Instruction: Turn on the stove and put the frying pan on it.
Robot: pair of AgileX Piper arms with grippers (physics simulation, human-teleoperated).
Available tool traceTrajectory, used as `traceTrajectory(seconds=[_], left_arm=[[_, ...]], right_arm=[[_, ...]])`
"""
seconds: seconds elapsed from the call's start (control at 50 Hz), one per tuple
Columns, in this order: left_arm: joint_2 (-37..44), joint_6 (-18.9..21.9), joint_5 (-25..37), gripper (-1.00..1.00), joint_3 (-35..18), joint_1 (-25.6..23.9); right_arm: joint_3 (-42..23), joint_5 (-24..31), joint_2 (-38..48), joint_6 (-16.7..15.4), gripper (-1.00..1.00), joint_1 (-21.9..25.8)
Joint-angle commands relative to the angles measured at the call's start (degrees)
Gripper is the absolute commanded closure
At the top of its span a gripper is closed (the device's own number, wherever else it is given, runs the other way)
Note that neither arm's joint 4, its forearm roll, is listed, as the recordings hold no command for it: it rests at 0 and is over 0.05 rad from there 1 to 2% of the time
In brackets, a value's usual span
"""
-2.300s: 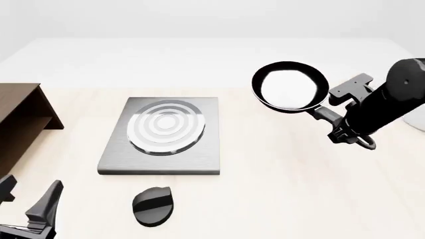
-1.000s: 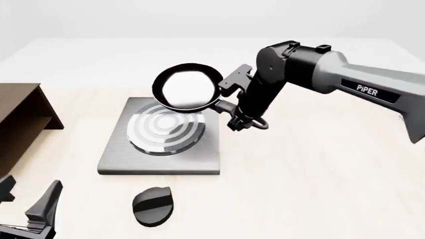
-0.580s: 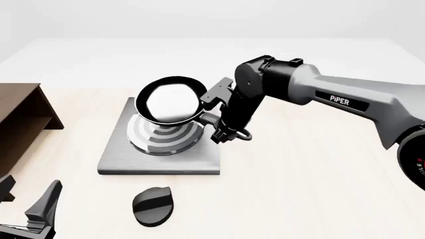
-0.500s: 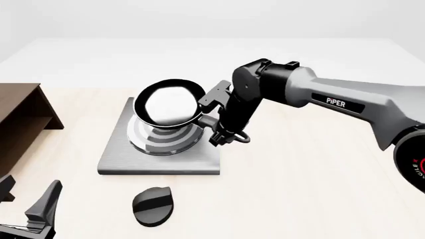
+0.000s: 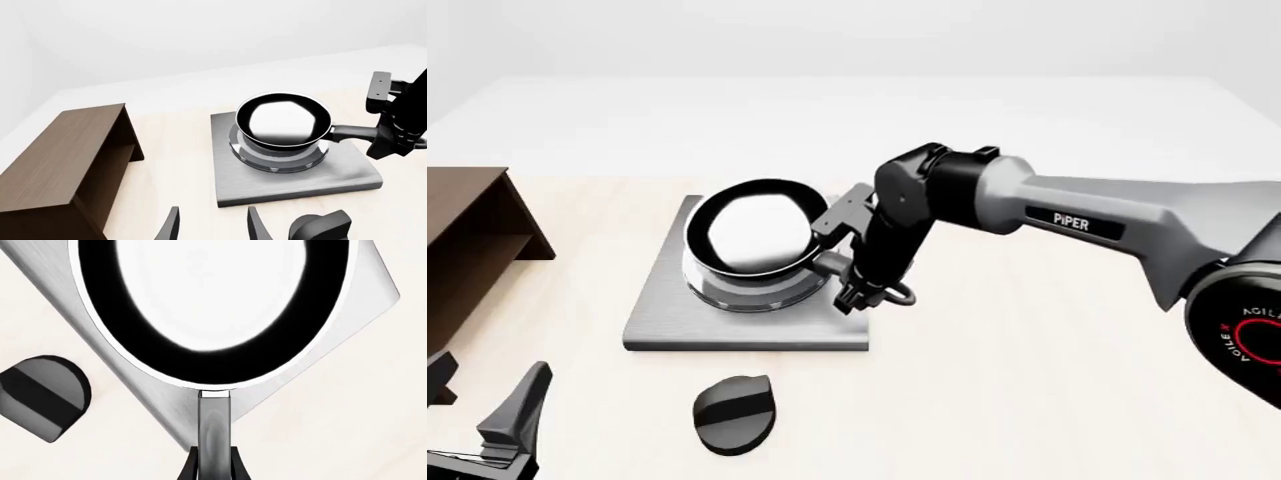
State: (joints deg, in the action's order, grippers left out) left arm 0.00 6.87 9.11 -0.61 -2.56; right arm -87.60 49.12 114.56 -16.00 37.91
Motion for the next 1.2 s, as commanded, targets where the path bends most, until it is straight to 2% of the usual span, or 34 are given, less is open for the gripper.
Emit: traceTrajectory(seconds=[0.02, 0.58, 0.78, 0.8, 1.06, 1.2], left_arm=[[0.0, -0.88, 0.06, -1.0, 0.05, -0.31], [0.0, -1.06, -0.17, -1.0, 0.01, -0.33], [0.0, -1.07, -0.17, -1.0, 0.01, -0.32], [0.0, -1.06, -0.18, -1.0, 0.01, -0.31], [0.0, -1.08, -0.47, -1.0, -0.03, -0.32], [0.0, -1.04, -0.51, -1.0, -0.03, -0.21]], right_arm=[[-0.69, -1.13, 0.1, 0.16, 1.0, 0.5], [-0.75, -2.67, 3.31, 0.81, 1.0, -0.38], [-0.6, -2.98, 4.06, 0.57, 1.0, -2.2], [-0.58, -3.11, 3.96, 0.65, -1.0, -2.28], [0.23, -3.18, 2.42, 1.82, -1.0, -1.14], [0.77, -2.42, 0.01, 0.95, -1.0, -1.28]])
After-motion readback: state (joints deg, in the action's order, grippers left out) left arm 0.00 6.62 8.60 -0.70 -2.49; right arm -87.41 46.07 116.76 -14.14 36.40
